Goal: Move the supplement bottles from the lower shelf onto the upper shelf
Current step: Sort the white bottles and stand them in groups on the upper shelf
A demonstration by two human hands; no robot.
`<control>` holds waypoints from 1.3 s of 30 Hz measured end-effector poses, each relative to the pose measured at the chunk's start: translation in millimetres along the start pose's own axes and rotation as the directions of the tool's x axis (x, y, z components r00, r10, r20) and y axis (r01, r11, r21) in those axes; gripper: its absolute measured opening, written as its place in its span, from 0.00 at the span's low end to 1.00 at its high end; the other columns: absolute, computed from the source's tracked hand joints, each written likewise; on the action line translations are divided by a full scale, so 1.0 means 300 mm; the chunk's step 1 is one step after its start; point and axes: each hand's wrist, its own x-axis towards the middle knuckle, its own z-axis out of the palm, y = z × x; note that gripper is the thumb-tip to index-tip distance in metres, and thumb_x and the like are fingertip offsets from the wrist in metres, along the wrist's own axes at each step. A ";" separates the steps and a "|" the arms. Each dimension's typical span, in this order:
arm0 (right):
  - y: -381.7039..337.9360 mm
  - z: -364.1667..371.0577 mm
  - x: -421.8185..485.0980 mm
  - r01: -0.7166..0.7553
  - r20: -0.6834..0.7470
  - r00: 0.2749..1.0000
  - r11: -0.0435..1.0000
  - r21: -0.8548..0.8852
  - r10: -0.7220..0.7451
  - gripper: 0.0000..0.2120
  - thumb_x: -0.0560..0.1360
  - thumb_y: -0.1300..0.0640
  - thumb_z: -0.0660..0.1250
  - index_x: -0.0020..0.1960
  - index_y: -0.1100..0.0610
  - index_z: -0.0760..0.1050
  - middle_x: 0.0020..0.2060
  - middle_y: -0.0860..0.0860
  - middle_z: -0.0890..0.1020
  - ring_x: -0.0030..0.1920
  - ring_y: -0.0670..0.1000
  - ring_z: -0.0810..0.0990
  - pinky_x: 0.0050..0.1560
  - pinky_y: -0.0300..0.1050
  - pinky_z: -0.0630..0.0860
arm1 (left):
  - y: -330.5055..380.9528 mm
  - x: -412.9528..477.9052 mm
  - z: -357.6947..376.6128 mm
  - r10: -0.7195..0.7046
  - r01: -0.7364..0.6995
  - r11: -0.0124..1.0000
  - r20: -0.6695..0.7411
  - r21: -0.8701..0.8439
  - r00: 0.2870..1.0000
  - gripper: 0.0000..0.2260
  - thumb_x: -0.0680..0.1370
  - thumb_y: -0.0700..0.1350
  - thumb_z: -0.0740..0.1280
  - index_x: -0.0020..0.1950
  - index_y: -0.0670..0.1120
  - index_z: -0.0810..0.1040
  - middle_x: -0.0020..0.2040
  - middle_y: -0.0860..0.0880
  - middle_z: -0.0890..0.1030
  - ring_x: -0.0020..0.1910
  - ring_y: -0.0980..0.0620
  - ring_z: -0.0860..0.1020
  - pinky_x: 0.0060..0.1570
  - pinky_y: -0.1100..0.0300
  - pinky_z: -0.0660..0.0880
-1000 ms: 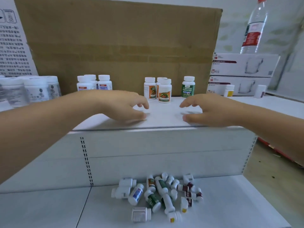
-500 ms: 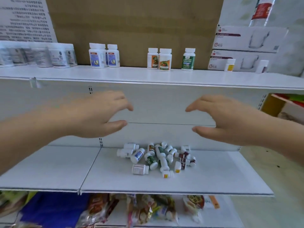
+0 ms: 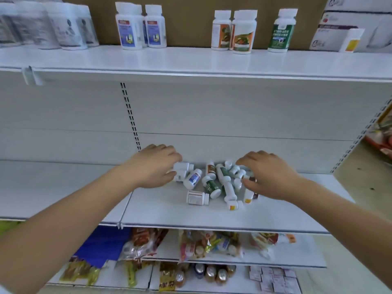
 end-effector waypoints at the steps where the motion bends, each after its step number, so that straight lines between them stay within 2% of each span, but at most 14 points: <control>1: -0.009 0.032 0.035 -0.008 0.015 1.000 1.000 0.018 0.007 0.22 0.76 0.45 0.60 0.69 0.47 0.69 0.62 0.47 0.75 0.60 0.52 0.73 0.56 0.45 0.68 | -0.023 0.017 0.037 -0.010 0.010 0.999 0.009 -0.040 1.000 0.19 0.79 0.55 0.61 0.69 0.52 0.70 0.65 0.50 0.73 0.63 0.48 0.73 0.60 0.55 0.68; 5: -0.042 0.177 0.167 0.016 0.140 0.990 0.996 0.090 -0.028 0.21 0.77 0.46 0.61 0.68 0.48 0.69 0.61 0.48 0.76 0.60 0.53 0.74 0.58 0.49 0.71 | -0.100 0.080 0.203 -0.080 0.099 0.972 0.096 -0.212 0.992 0.20 0.77 0.54 0.64 0.68 0.53 0.71 0.64 0.52 0.74 0.62 0.49 0.73 0.61 0.54 0.69; 9: -0.081 0.321 0.300 -0.020 0.164 0.986 0.988 0.154 -0.005 0.15 0.75 0.48 0.61 0.61 0.47 0.70 0.54 0.49 0.77 0.56 0.55 0.76 0.50 0.50 0.73 | -0.149 0.166 0.384 -0.130 0.168 0.943 0.147 -0.287 0.980 0.19 0.75 0.53 0.67 0.66 0.54 0.73 0.63 0.52 0.74 0.63 0.49 0.73 0.60 0.55 0.70; 15: -0.096 0.574 0.482 -0.121 0.225 0.969 0.989 0.080 0.100 0.32 0.69 0.39 0.55 0.70 0.51 0.62 0.58 0.55 0.75 0.59 0.62 0.75 0.56 0.56 0.74 | -0.184 0.316 0.615 -0.107 0.188 0.929 0.255 -0.319 0.961 0.23 0.73 0.50 0.69 0.68 0.55 0.71 0.67 0.53 0.72 0.64 0.50 0.71 0.58 0.57 0.68; 18: -0.102 0.622 0.518 -0.122 0.169 0.978 0.992 -0.032 0.126 0.35 0.75 0.41 0.60 0.75 0.57 0.56 0.63 0.58 0.73 0.63 0.62 0.71 0.59 0.53 0.68 | -0.192 0.375 0.717 -0.097 0.185 0.933 0.279 -0.309 0.955 0.27 0.72 0.50 0.69 0.71 0.54 0.68 0.69 0.53 0.71 0.64 0.50 0.71 0.59 0.56 0.70; 20: -0.112 0.646 0.536 -0.100 0.134 0.985 0.993 -0.064 0.108 0.35 0.75 0.41 0.62 0.74 0.58 0.58 0.63 0.57 0.73 0.64 0.61 0.71 0.60 0.51 0.66 | -0.184 0.408 0.770 -0.098 0.172 0.939 0.247 -0.298 0.964 0.28 0.72 0.53 0.70 0.71 0.54 0.67 0.68 0.52 0.71 0.63 0.48 0.72 0.58 0.54 0.71; 24: -0.123 0.704 0.576 -0.181 0.098 0.980 0.979 0.091 0.172 0.36 0.67 0.40 0.67 0.68 0.57 0.62 0.58 0.56 0.75 0.60 0.59 0.73 0.52 0.48 0.70 | -0.160 0.432 0.828 -0.124 0.150 0.960 0.120 -0.236 0.985 0.25 0.73 0.59 0.69 0.67 0.51 0.71 0.62 0.48 0.72 0.59 0.44 0.75 0.54 0.54 0.72; 26: -0.122 0.686 0.575 -0.246 0.052 0.969 0.940 0.236 0.241 0.29 0.66 0.40 0.67 0.62 0.54 0.68 0.51 0.53 0.77 0.55 0.56 0.76 0.44 0.44 0.68 | -0.161 0.416 0.819 -0.190 0.219 0.913 0.115 -0.343 0.975 0.24 0.73 0.59 0.70 0.64 0.49 0.71 0.59 0.46 0.73 0.54 0.44 0.77 0.48 0.54 0.73; 28: -0.111 0.638 0.564 -0.293 0.048 0.951 0.849 0.439 0.304 0.21 0.68 0.42 0.68 0.54 0.52 0.72 0.48 0.50 0.78 0.50 0.51 0.77 0.41 0.42 0.68 | -0.162 0.393 0.767 -0.282 0.301 0.810 0.114 -0.504 0.952 0.22 0.72 0.57 0.71 0.58 0.47 0.69 0.56 0.46 0.76 0.48 0.45 0.78 0.43 0.54 0.73; 31: -0.098 0.517 0.509 -0.284 0.109 0.944 0.595 0.752 0.313 0.12 0.69 0.46 0.72 0.45 0.51 0.73 0.43 0.49 0.79 0.41 0.47 0.78 0.37 0.39 0.71 | -0.160 0.349 0.623 -0.378 0.365 0.626 0.140 -0.690 0.915 0.21 0.72 0.59 0.72 0.54 0.48 0.69 0.49 0.50 0.79 0.42 0.49 0.78 0.37 0.58 0.71; 33: -0.100 0.424 0.452 -0.264 0.146 0.937 0.370 0.891 0.317 0.09 0.71 0.50 0.71 0.47 0.51 0.74 0.44 0.53 0.81 0.45 0.50 0.82 0.46 0.46 0.79 | -0.146 0.304 0.491 -0.387 0.359 0.322 0.224 -0.876 0.894 0.23 0.67 0.60 0.73 0.53 0.49 0.71 0.47 0.48 0.80 0.40 0.49 0.79 0.34 0.58 0.73; 35: -0.115 0.310 0.380 -0.228 0.148 0.930 0.212 0.950 0.335 0.08 0.74 0.53 0.69 0.52 0.52 0.75 0.47 0.56 0.82 0.51 0.55 0.82 0.52 0.48 0.78 | -0.117 0.255 0.354 -0.331 0.318 -0.024 0.308 -0.948 0.892 0.20 0.67 0.58 0.71 0.52 0.48 0.74 0.47 0.43 0.81 0.38 0.46 0.80 0.34 0.55 0.77; 37: -0.132 0.188 0.303 -0.169 0.114 0.940 0.150 0.974 0.322 0.08 0.76 0.55 0.66 0.55 0.53 0.75 0.45 0.53 0.83 0.48 0.51 0.83 0.44 0.38 0.78 | -0.069 0.203 0.208 -0.262 0.299 -0.169 0.335 -0.939 0.905 0.10 0.76 0.51 0.68 0.51 0.46 0.76 0.45 0.42 0.81 0.37 0.46 0.81 0.35 0.56 0.78; 39: -0.147 0.076 0.223 -0.132 0.095 0.953 0.111 0.985 0.289 0.07 0.78 0.56 0.65 0.56 0.53 0.74 0.43 0.51 0.82 0.38 0.41 0.82 0.33 0.29 0.74 | -0.014 0.147 0.066 -0.241 0.299 -0.243 0.357 -0.923 0.903 0.08 0.80 0.49 0.64 0.50 0.45 0.77 0.43 0.44 0.81 0.35 0.48 0.81 0.31 0.60 0.76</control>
